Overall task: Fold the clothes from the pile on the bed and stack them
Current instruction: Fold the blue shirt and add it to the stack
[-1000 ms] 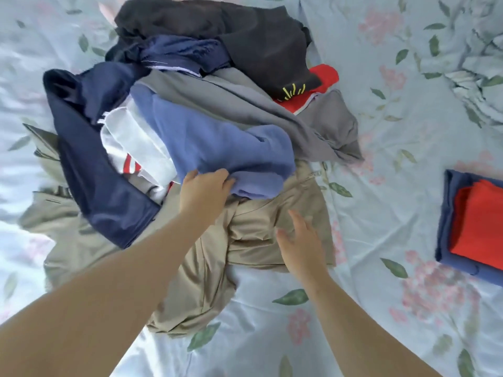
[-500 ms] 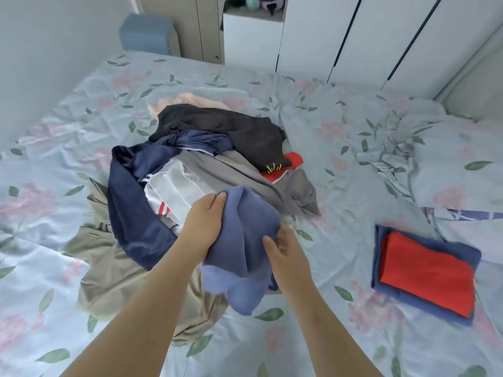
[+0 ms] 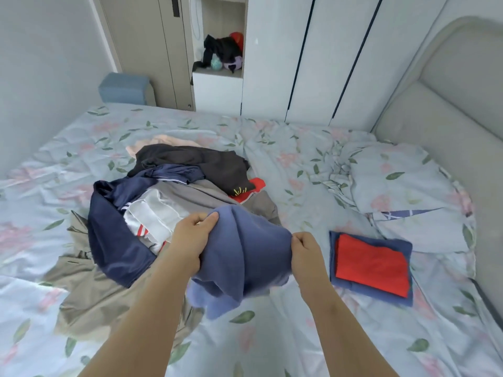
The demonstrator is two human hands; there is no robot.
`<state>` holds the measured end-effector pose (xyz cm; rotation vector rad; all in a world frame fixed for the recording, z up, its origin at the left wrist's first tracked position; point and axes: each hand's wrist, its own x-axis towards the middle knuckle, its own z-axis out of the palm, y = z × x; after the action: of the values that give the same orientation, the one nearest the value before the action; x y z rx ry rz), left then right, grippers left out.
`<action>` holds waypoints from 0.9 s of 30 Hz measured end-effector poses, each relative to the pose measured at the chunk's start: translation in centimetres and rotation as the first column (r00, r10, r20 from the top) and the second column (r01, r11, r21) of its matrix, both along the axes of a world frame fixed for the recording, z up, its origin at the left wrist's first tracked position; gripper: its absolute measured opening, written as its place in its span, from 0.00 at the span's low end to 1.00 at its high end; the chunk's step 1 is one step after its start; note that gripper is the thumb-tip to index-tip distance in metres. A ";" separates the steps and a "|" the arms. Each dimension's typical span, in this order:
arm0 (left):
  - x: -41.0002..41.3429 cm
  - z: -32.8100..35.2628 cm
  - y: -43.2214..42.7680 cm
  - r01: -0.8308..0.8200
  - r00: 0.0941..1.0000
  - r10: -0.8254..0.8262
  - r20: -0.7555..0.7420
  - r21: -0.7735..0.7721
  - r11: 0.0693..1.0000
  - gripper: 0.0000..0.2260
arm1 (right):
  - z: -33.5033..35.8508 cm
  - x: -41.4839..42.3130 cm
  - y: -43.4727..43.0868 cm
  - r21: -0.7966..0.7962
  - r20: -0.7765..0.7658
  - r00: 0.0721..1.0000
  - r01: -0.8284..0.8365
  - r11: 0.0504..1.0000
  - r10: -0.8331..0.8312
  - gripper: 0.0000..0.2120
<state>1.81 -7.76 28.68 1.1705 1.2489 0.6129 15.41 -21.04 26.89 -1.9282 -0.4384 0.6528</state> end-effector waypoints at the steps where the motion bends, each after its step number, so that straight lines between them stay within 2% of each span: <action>1: -0.1 0.2 0.0 -0.027 1.000 0.027 0.014 -0.001 1.000 0.13 | 0.0 0.1 -0.1 -0.005 0.006 1.000 0.008 1.000 -0.008 0.06; 4: -0.6 0.8 0.5 -0.100 0.991 0.104 0.086 -0.048 0.994 0.11 | 0.2 0.5 -0.2 0.018 0.043 0.999 0.000 1.000 -0.001 0.07; 7: -1.2 1.3 1.7 -0.129 0.973 0.152 0.176 -0.135 0.982 0.08 | 1.3 0.6 -0.4 0.128 0.179 0.984 -0.028 0.991 0.004 0.06; 9: -1.4 1.7 2.6 -0.112 0.964 0.144 0.223 -0.149 0.982 0.06 | 2.2 0.4 -0.4 0.146 0.184 0.975 -0.150 0.978 0.122 0.02; 10: -1.5 2.0 3.2 -0.104 0.958 0.140 0.251 -0.152 0.983 0.06 | 2.2 0.6 -0.3 0.089 0.175 0.958 -0.244 0.966 0.226 0.07; 12: -1.8 2.8 4.2 -0.094 0.936 0.145 0.322 -0.169 0.981 0.08 | 2.1 0.9 -0.1 -0.168 0.184 0.860 -0.450 0.877 0.476 0.09; 14: -2.2 3.3 5.3 -0.116 0.914 0.178 0.365 -0.187 0.975 0.10 | 1.9 1.0 -0.1 -0.365 0.170 0.773 -0.527 0.768 0.611 0.12; 16: -2.5 3.4 6.0 -0.137 0.897 0.205 0.393 -0.192 0.972 0.11 | 1.4 1.1 -0.2 -0.345 0.108 0.811 -0.512 0.787 0.575 0.16; 19: -2.8 2.8 6.1 -0.166 0.880 0.233 0.413 -0.191 0.967 0.11 | 1.6 1.1 0.1 -0.145 -0.069 0.899 -0.438 0.887 0.432 0.07; 21: -3.0 2.0 6.0 -0.209 0.882 0.255 0.397 -0.155 0.966 0.11 | 2.2 1.1 0.6 -0.006 -0.216 0.923 -0.327 0.945 0.318 0.14; 24: -2.7 1.1 5.5 -0.253 0.928 0.243 0.281 -0.001 0.967 0.02 | 3.3 1.5 1.4 0.235 -0.441 0.880 -0.077 0.969 0.177 0.12; 25: -2.4 1.1 4.8 -0.235 0.943 0.217 0.251 0.042 0.971 0.04 | 3.7 1.4 1.7 0.281 -0.520 0.842 0.005 0.960 0.148 0.12; 27: -1.5 1.4 2.7 -0.084 0.971 0.061 0.230 0.094 0.992 0.06 | 4.3 1.2 2.2 0.344 -0.661 0.736 0.124 0.931 0.146 0.12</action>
<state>0.30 -5.03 30.04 1.1086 1.0795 0.8500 16.65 -18.89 31.18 -1.2065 -0.0841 1.1398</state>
